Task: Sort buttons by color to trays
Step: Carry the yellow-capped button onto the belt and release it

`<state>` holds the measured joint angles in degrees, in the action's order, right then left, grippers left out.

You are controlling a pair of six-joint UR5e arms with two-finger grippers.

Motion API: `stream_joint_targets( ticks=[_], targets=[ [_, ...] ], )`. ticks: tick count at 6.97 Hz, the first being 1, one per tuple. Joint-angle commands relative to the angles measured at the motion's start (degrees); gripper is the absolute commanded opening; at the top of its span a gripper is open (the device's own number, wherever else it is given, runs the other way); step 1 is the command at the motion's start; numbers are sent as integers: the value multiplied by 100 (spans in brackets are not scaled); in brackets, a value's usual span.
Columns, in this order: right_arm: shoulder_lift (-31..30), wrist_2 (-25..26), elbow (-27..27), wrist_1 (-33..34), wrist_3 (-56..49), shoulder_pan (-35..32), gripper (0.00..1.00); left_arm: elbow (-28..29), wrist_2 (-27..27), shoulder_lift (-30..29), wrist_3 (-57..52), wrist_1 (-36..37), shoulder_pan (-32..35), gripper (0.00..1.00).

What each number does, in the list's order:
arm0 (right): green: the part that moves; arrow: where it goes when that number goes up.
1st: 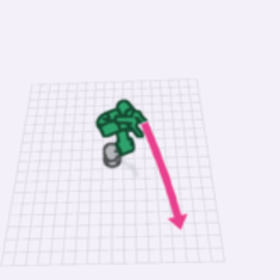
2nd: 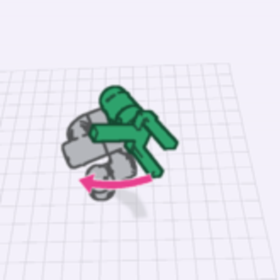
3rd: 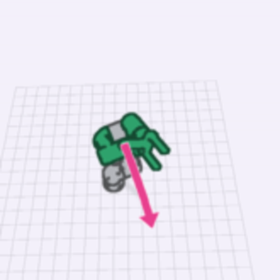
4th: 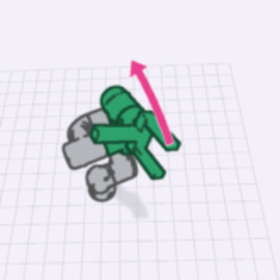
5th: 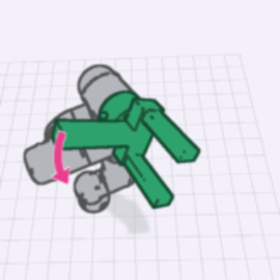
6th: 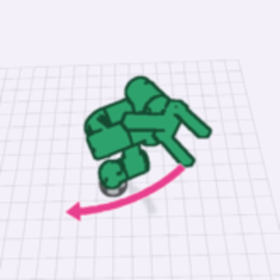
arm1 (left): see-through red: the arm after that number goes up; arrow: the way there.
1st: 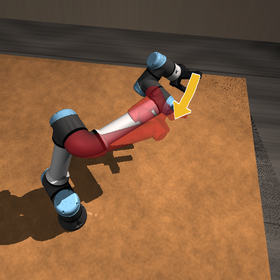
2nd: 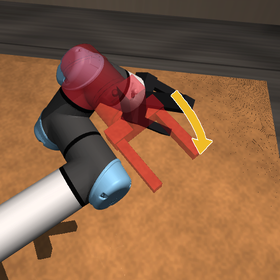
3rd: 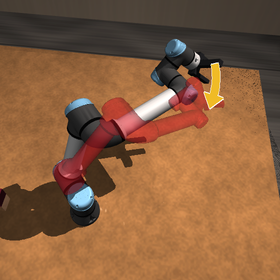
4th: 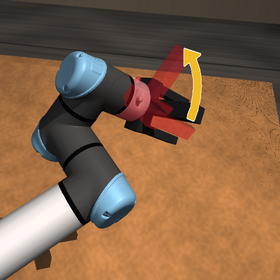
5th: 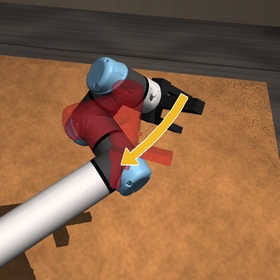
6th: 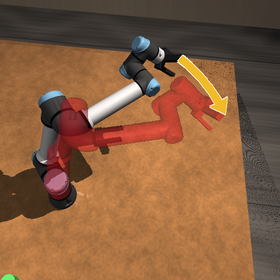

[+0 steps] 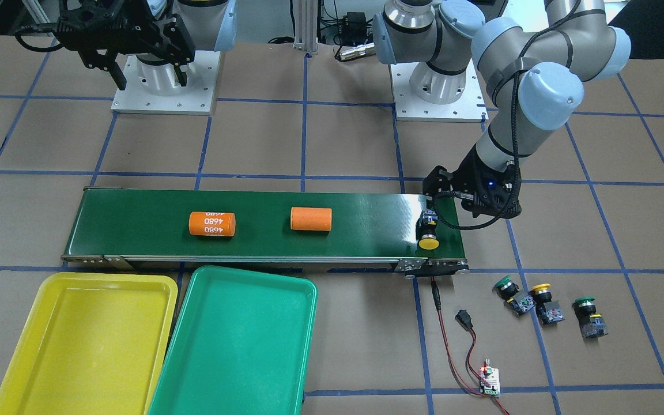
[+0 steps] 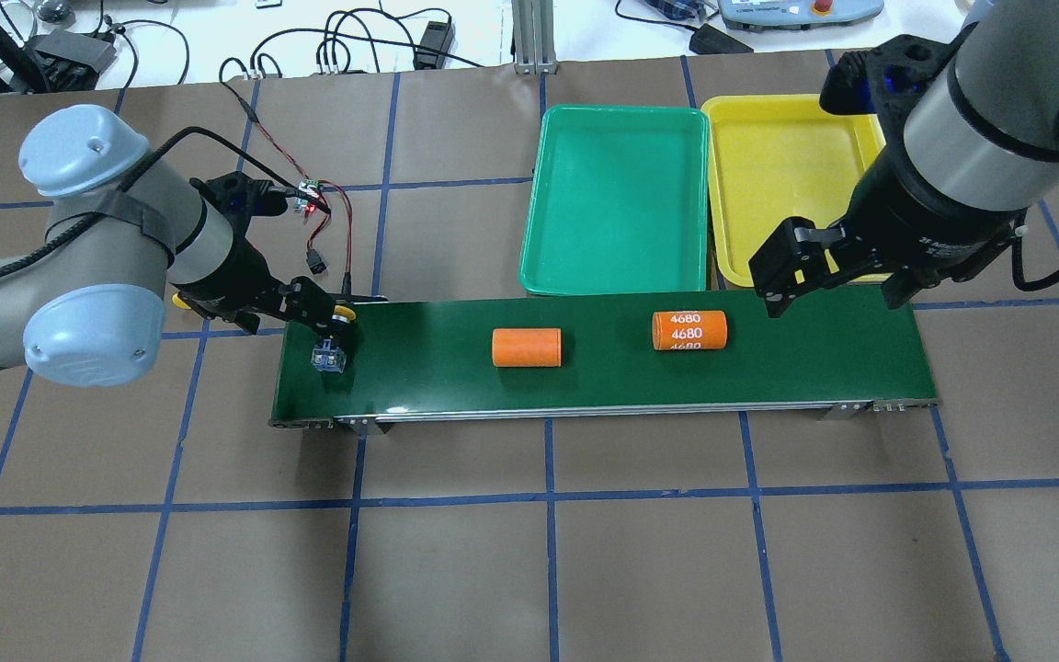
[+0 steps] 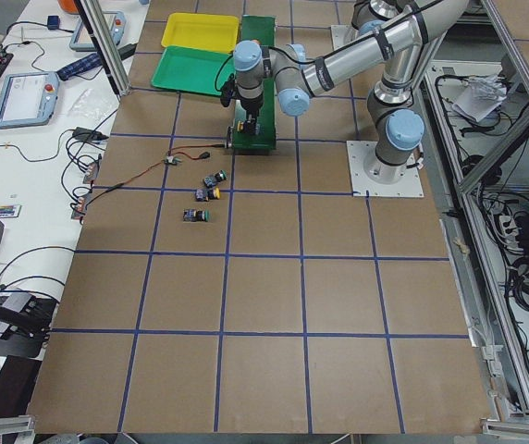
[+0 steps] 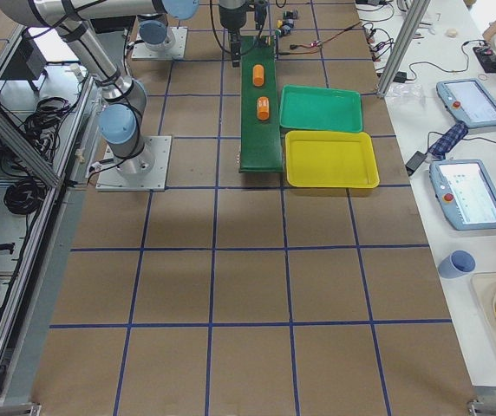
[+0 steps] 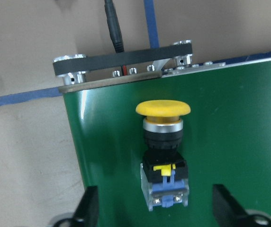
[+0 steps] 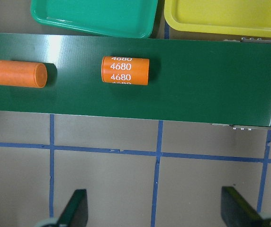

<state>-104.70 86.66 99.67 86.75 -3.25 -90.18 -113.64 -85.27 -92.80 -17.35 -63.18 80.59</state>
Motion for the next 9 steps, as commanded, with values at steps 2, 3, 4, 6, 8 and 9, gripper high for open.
stream_joint_targets(
  ticks=[2, 3, 4, 6, 8, 9],
  targets=[
    [2, 0, 0, 0, 0, 0, 100, 796, -913, -394, -511, 60, -840, 100],
    [2, 0, 0, 0, 0, 0, 100, 1217, -921, -718, -1185, 69, -1165, 100],
    [2, 0, 0, 0, 0, 0, 100, 1587, -913, -1105, -1609, 69, -1473, 100],
    [2, 0, 0, 0, 0, 0, 100, 2404, -450, -1983, -1762, 157, -1861, 100],
    [2, 0, 0, 0, 0, 0, 100, 2810, -376, -2766, -1946, 287, -1915, 100],
    [2, 0, 0, 0, 0, 0, 100, 2969, -368, -3013, -2043, 454, -1933, 100]
  ],
)
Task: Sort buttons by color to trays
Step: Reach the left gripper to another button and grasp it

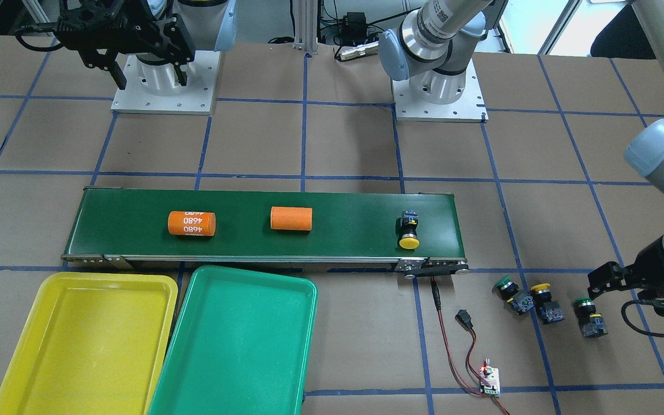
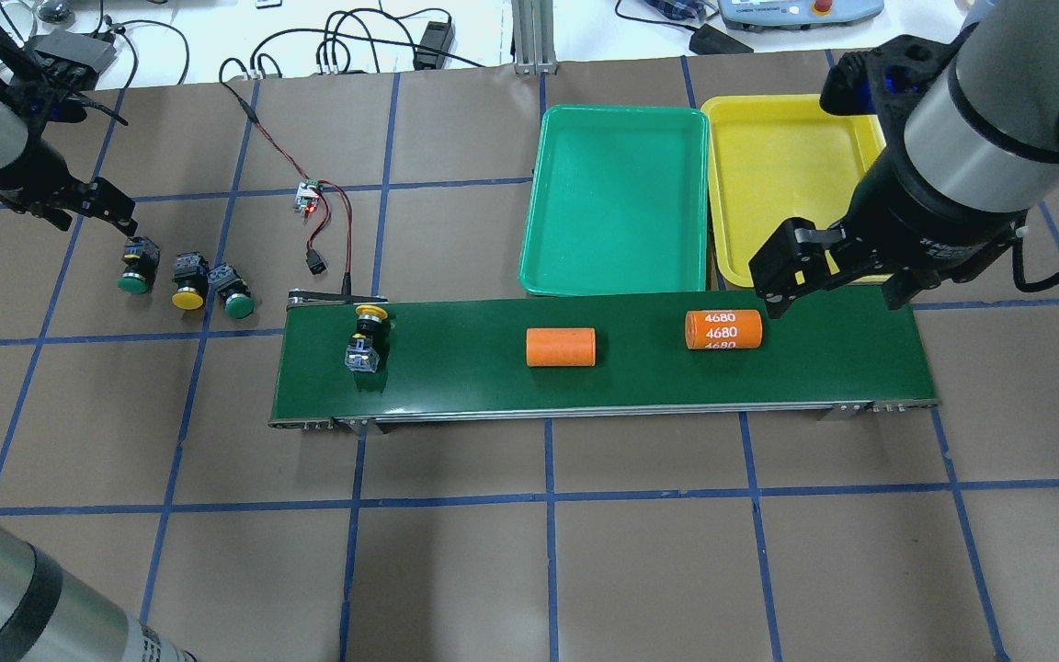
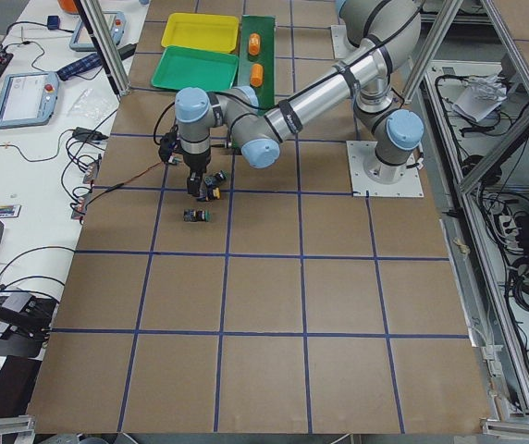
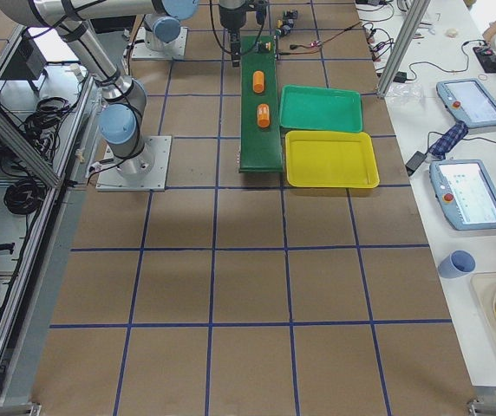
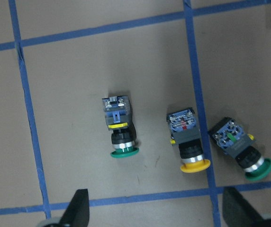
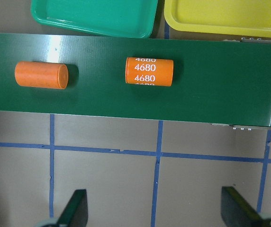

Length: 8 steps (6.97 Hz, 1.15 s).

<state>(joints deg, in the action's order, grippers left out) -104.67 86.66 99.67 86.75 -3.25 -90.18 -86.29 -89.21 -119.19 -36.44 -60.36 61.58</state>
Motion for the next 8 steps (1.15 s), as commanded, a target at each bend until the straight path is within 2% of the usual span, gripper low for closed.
stream_joint_targets(
  ticks=[1, 7, 8],
  targets=[
    [-9, 0, 0, 0, 0, 0, 100, 322, 44, -508, -170, 165, -93, 100],
    [-9, 0, 9, 0, 0, 0, 100, 305, 44, -939, -215, 129, -146, 100],
    [-9, -9, 9, 0, 0, 0, 100, 314, 53, -983, -206, 121, -146, 77]
  ],
)
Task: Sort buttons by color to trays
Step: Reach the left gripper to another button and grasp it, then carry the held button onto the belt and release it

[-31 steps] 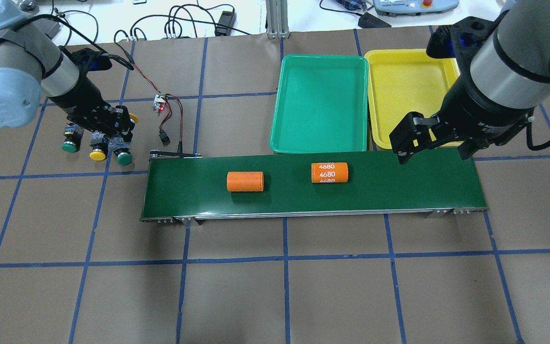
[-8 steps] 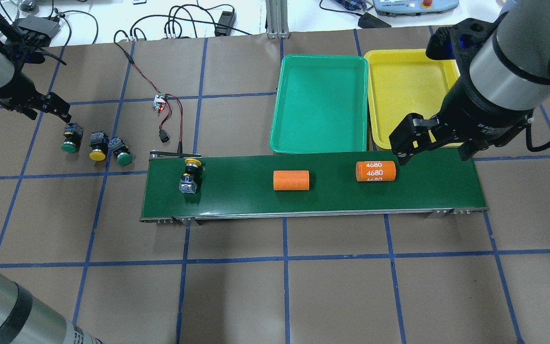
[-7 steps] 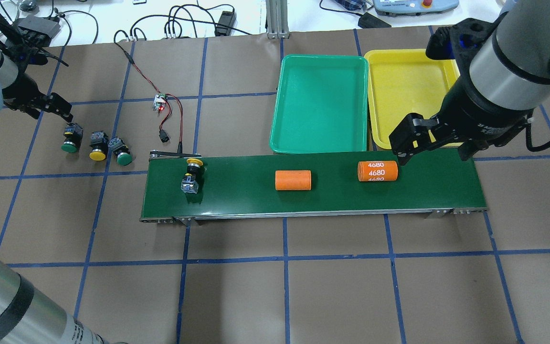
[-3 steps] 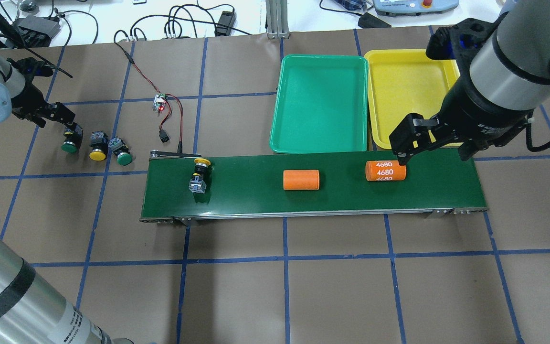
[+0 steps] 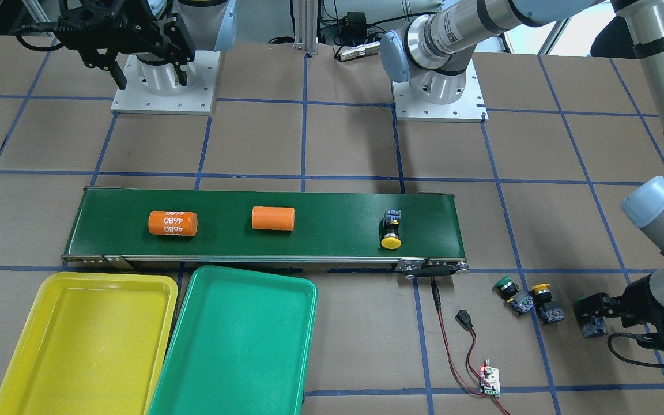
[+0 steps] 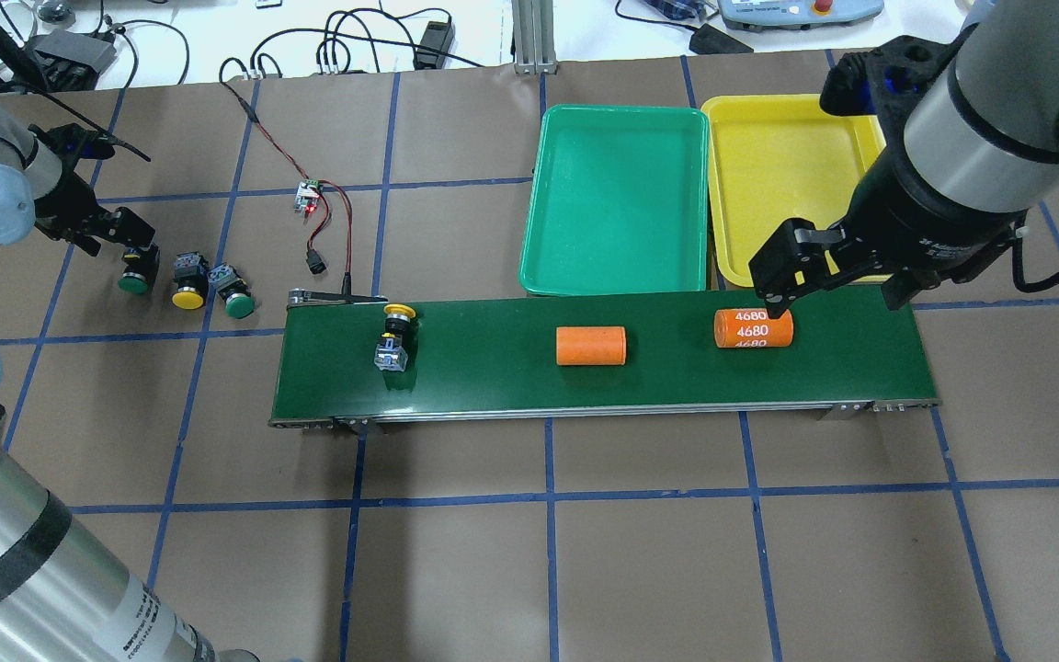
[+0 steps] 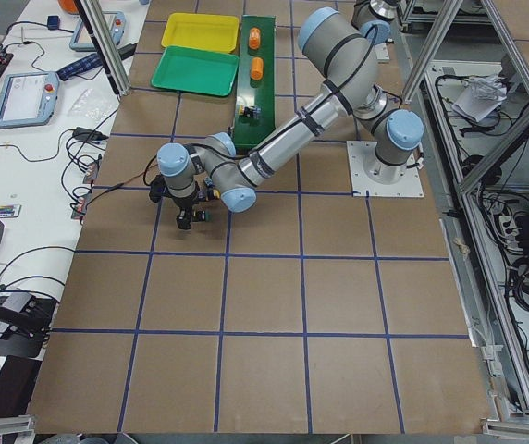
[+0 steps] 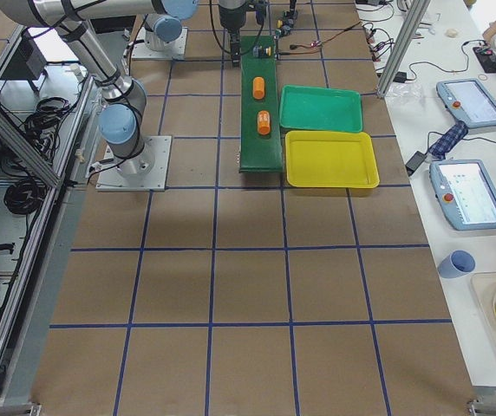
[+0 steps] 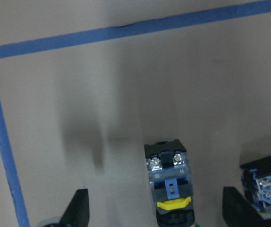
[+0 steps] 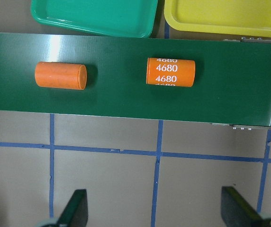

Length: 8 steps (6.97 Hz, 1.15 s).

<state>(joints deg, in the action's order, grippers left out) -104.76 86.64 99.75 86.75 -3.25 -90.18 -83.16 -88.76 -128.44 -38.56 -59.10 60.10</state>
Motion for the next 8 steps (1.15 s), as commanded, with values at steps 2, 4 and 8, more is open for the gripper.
stream_joint_targets(
  ticks=[2, 4, 8],
  targets=[
    [0, 2, -9, 0, 0, 0, 100, 11, -18, -111, 7, -5, 2, 0],
    [0, 2, -9, 0, 0, 0, 100, -33, 165, 37, 7, -66, 63, 0],
    [9, 2, -9, 0, 0, 0, 100, -321, 412, 1616, 487, -1682, 421, 0]
  ],
)
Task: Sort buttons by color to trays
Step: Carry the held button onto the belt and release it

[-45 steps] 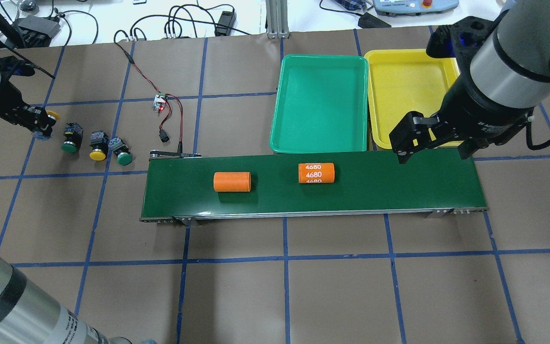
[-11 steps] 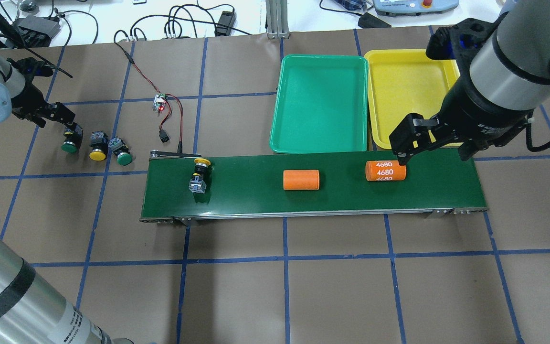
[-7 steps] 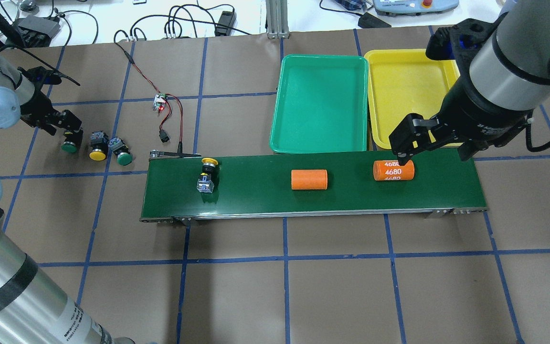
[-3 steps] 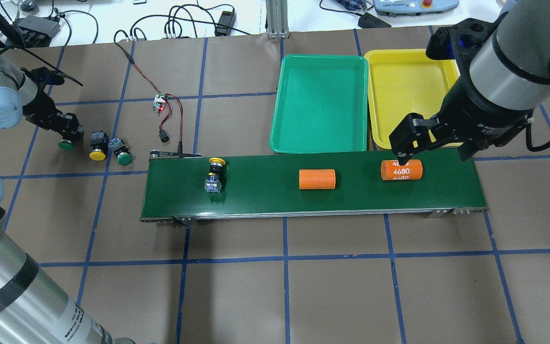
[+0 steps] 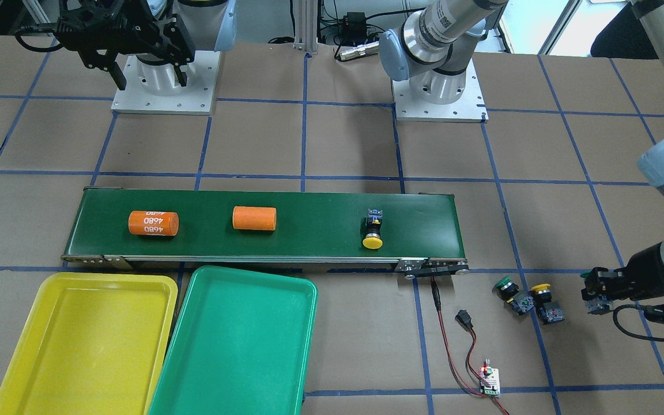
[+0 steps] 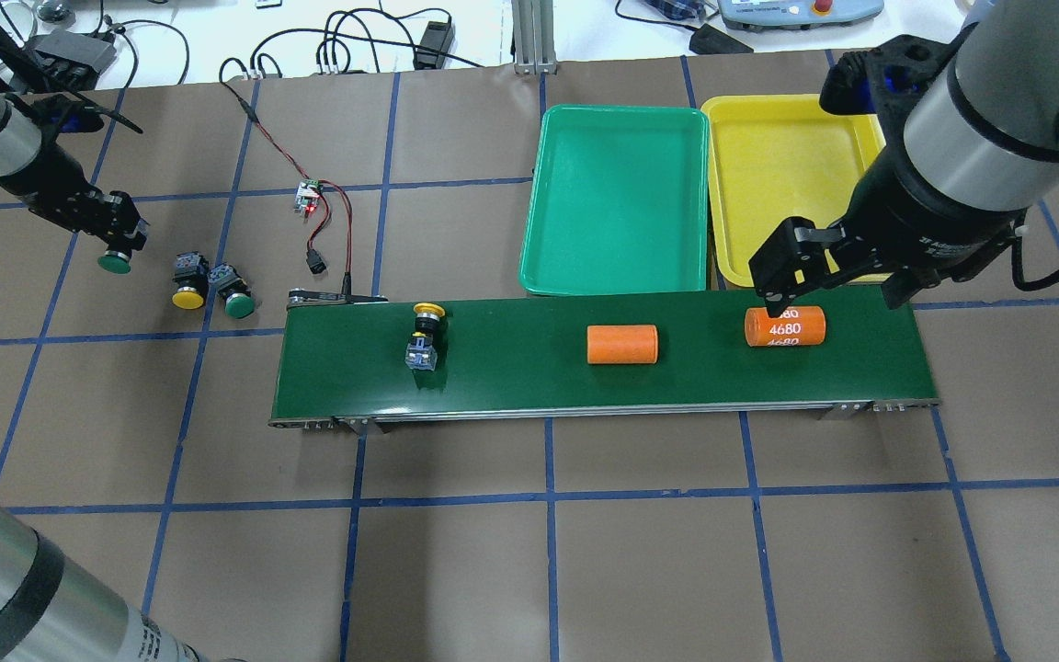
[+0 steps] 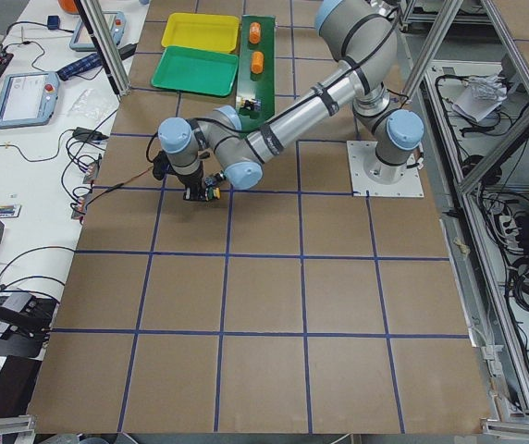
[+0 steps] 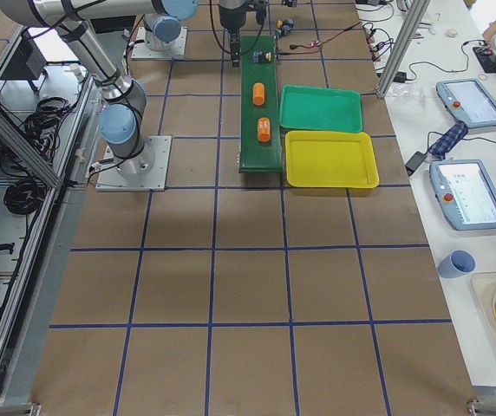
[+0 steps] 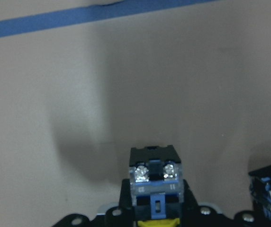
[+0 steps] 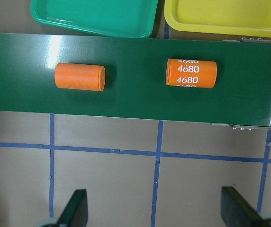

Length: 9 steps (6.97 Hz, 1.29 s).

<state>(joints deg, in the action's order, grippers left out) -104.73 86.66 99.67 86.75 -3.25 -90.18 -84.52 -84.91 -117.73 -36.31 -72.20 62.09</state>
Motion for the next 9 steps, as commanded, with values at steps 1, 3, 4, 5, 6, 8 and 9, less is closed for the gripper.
stream_joint_targets(
  ticks=[1, 3, 4, 5, 6, 8, 9],
  targets=[
    [5, 0, 0, 0, 0, 0, 100, -649, 105, 976, 647, -461, 564, 0],
    [-13, 0, 0, 0, 0, 0, 100, -1799, 440, 1698, 1187, -366, 916, 0],
    [-13, 0, 0, 0, 0, 0, 100, -2222, 414, 1971, 1144, 0, 1206, 0],
    [-13, 0, 9, 0, 0, 0, 100, -2479, 405, 2000, 1143, 578, 1452, 0],
    [-4, 0, 0, 0, -9, 0, 100, -2655, 405, 1913, 1187, 923, 1594, 0],
    [-4, 0, 0, 0, 0, 0, 100, -2954, 405, 1972, 1135, 988, 1630, 0],
    [-4, 0, 0, 0, -9, 0, 100, -2973, 405, 1947, 1135, 1032, 1630, 0]
  ],
)
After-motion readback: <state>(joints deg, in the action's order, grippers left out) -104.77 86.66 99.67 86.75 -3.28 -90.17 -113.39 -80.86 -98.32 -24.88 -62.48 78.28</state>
